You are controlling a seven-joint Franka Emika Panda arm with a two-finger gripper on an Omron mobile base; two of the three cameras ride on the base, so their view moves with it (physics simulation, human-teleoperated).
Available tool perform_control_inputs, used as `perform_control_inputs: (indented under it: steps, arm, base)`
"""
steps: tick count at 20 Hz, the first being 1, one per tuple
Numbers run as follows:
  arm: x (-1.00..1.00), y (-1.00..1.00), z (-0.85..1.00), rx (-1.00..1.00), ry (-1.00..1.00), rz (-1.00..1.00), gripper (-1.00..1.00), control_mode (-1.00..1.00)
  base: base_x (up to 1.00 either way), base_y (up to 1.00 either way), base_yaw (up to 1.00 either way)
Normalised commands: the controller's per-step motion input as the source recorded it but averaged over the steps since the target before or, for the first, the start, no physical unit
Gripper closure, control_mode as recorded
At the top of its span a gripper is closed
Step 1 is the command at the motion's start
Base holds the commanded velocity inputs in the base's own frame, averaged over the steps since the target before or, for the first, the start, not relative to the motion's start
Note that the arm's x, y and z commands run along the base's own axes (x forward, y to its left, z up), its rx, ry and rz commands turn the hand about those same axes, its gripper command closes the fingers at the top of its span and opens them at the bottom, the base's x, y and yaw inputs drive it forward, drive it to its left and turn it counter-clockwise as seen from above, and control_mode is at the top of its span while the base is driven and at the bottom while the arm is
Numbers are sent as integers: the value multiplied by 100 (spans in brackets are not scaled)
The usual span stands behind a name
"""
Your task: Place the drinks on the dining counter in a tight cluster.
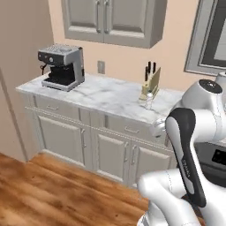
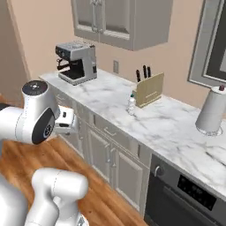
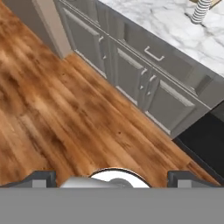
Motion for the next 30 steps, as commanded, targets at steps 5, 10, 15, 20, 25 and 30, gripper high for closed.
perform_control_inputs:
  steps: [5,10,15,20,25,30]
  arm:
    - [0,0,0,0,0,0,-100,100]
    - [0,0,0,0,0,0,-100,100]
    - [0,0,0,0,0,0,-100,100]
    - [0,0,0,0,0,0,-100,100]
    - [0,0,0,0,0,0,-100,100]
    - [0,0,0,0,0,0,-100,100]
  base:
    - [80,40,-74]
    - [47,27,-83]
    - [46,84,-54]
    - [24,87,-31]
    - [64,2,-35]
    - [75,0,-16]
